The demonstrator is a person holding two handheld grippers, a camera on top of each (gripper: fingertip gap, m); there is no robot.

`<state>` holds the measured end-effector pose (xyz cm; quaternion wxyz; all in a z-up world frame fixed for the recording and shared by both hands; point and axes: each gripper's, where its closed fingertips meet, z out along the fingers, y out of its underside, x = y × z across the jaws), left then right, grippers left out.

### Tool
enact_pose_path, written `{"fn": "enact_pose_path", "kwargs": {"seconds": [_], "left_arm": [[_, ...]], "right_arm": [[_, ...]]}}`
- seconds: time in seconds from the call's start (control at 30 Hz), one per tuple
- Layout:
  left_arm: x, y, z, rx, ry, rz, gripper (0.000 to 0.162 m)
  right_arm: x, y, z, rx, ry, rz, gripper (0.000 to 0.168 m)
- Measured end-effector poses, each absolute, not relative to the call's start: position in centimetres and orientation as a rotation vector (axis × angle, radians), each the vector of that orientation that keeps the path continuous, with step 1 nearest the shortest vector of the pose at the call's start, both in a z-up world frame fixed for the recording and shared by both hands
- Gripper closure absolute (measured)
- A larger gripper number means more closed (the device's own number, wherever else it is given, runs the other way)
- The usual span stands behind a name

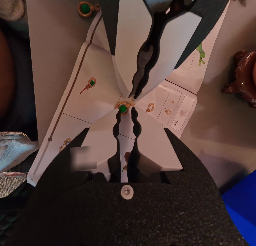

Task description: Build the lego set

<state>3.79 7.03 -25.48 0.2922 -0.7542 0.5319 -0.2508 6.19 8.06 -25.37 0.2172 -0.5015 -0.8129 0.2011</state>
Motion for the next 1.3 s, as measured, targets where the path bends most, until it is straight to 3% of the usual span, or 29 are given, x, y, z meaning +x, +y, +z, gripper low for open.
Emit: {"fn": "enact_pose_path", "kwargs": {"seconds": [0.3, 1.3], "left_arm": [[3.8, 7.4, -25.4, -1.947, 1.508, -0.573, 0.148], [3.4, 8.6, -25.7, -1.687, 1.669, -0.01, 0.158]], "right_arm": [[6.2, 8.1, -25.4, -1.378, -2.268, 0.552, 0.154], [5.9, 8.0, -25.7, -1.559, -2.211, 0.683, 0.156]]}}
